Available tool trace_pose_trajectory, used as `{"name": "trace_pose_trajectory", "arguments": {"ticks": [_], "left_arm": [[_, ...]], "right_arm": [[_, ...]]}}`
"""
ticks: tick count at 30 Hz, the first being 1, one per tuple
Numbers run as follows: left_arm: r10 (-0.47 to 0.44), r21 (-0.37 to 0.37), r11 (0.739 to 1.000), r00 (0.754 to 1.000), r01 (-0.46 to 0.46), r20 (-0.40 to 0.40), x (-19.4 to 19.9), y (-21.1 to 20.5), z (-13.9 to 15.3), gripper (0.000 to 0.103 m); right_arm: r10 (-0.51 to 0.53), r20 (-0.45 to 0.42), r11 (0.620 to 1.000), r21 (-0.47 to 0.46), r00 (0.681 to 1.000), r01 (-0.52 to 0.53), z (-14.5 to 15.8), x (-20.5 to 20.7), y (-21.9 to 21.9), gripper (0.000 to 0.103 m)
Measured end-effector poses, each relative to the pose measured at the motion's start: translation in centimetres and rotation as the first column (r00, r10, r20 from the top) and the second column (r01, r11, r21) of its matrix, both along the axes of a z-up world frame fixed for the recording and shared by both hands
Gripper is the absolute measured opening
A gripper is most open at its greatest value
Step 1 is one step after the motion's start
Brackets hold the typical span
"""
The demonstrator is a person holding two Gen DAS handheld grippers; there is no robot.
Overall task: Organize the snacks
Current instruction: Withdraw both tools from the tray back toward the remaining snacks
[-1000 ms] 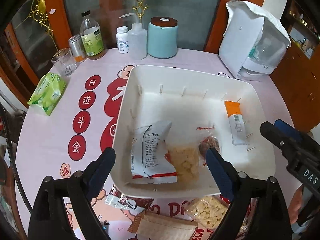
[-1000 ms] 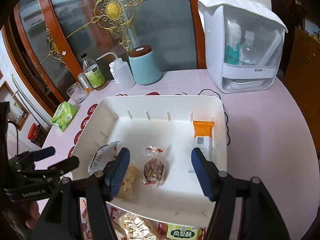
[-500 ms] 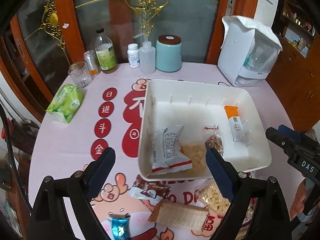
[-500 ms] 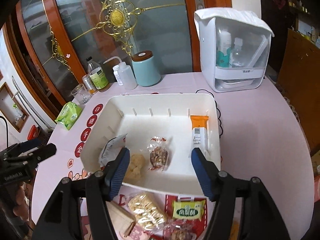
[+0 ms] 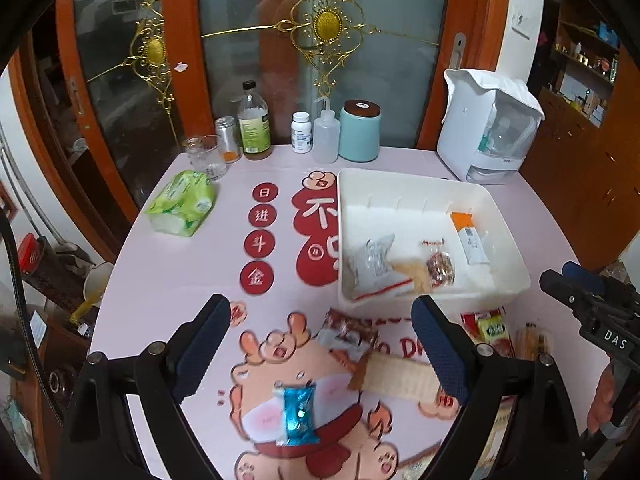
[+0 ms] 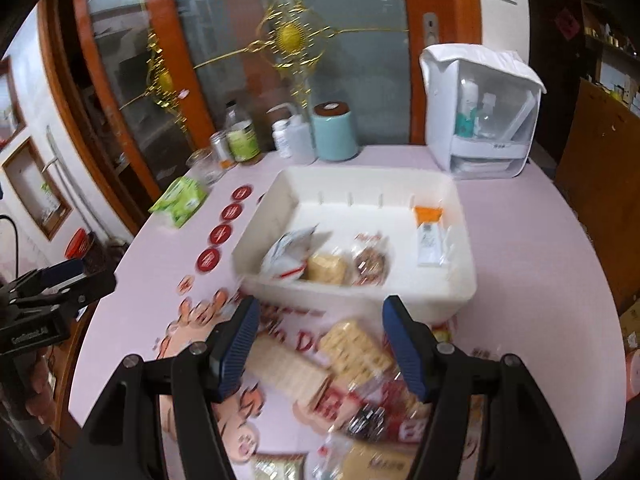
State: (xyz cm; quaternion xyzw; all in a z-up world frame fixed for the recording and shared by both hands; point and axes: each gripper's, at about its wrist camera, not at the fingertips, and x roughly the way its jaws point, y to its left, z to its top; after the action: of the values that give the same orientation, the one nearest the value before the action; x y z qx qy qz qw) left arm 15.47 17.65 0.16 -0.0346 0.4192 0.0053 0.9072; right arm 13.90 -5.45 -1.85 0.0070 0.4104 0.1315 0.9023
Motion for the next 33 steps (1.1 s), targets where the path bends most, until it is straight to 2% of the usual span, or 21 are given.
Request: {"name": "trace_pose_trajectory", "arguments": {"ticks": [7,16,19,33], "left_arm": [[-0.002,-0.024,1.000,1.000,0.001,-0.027,-5.8,1.7,-2.0,0.091],[-0.005,-0.004,1.000,0.995,0.005,-0.096,-10.6,2.7,-5.5,0.091],[-0.009,0.023,1.000,0.994,0.012,-0.105,-11.5,2.5,-6.3,0.091],[-0.042,0.046,0.998,0.985,0.050,-0.166,-12.9,0.2,-9.7,0.091]], "right_arm": [[0.040,-0.071,0.999,-0.018,0.997,-0.042,-2.5,-4.7,2.9,0.064],[0.085,-0.151,0.994,-0.062,0.985,-0.095,-6.2,-9.6,4.8,0.064],[0.079,-0.181,0.994,-0.059,0.980,-0.091,-7.4,-10.7,4.6,0.064],[0.085,-0.240,0.994,-0.044,0.967,-0.098,-10.1,-13.3,3.4,0.064]]}}
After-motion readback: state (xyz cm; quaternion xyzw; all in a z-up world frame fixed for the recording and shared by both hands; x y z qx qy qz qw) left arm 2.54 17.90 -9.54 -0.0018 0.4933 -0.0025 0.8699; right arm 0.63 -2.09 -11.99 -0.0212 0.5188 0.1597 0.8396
